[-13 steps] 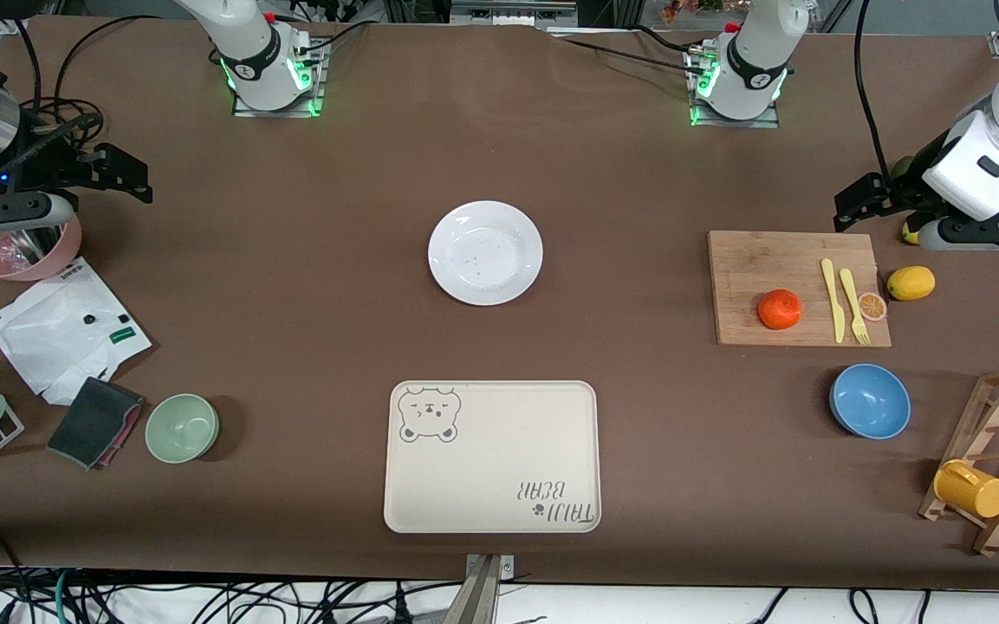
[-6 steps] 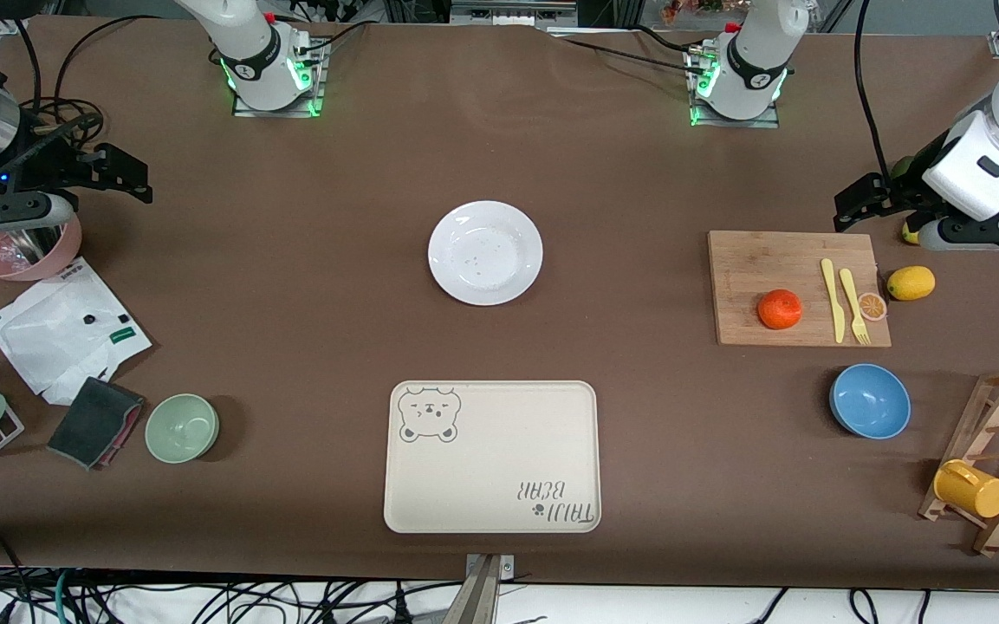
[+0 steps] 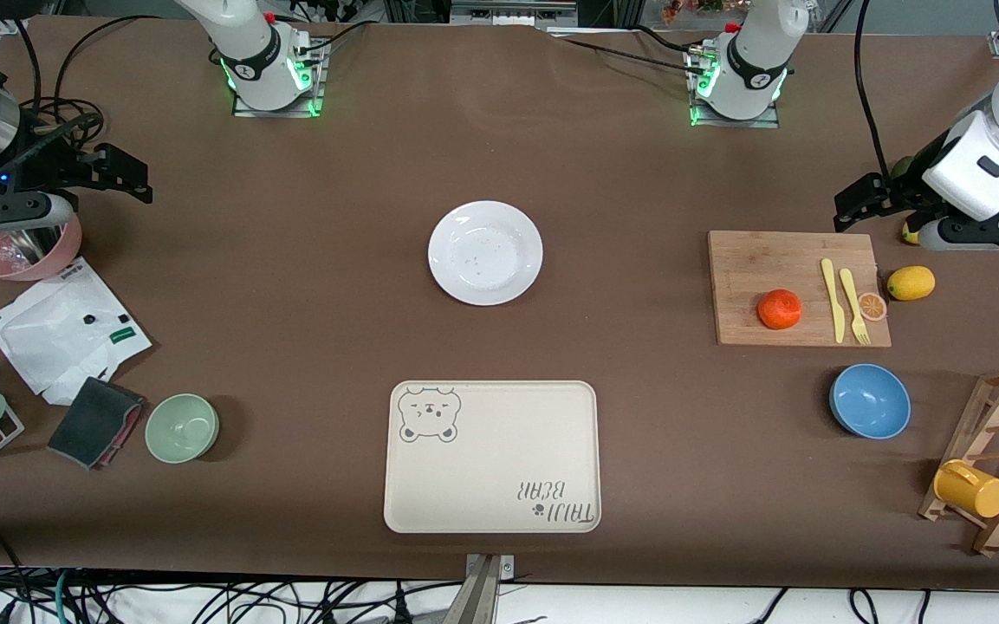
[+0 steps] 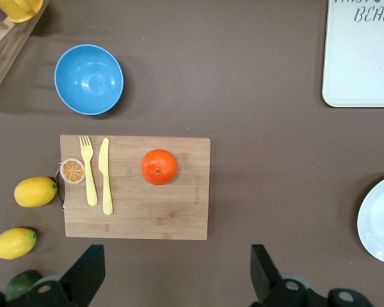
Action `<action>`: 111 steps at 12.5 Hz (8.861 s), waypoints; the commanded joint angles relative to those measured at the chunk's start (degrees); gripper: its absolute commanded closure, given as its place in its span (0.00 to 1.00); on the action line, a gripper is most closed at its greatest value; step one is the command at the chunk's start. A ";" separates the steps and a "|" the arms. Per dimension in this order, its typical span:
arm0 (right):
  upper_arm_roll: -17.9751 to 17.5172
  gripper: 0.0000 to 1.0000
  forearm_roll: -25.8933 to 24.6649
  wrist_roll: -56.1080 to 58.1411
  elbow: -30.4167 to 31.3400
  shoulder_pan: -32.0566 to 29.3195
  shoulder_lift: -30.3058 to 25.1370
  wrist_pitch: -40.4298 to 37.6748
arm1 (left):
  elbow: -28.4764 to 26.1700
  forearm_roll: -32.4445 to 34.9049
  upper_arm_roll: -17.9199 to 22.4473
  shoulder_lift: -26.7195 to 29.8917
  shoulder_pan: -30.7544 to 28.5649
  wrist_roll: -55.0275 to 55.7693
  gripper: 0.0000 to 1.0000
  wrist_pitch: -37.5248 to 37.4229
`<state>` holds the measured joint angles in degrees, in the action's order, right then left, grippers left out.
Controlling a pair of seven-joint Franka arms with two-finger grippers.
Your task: Place orange and plate with both arms
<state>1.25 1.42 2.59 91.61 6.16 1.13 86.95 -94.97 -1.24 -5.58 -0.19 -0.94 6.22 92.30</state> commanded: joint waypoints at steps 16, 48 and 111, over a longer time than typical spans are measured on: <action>0.07 0.00 0.78 0.58 0.59 -0.27 -0.61 0.41 | 0.84 -0.69 -0.13 -1.82 -0.47 -1.56 0.00 -0.80; -0.02 0.00 0.69 0.66 0.67 -0.27 -0.70 0.23 | -36.16 6.08 0.05 -18.18 -6.01 -1.65 0.61 59.85; -12.49 0.00 71.07 46.18 34.68 2.01 23.73 36.51 | -2.49 -2.19 0.57 2.56 2.52 -4.45 0.00 0.77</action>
<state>-9.04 68.22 45.02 124.41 8.44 24.25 120.55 -94.03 -1.85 -6.41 0.72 0.45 4.54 91.29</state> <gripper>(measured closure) 0.000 0.000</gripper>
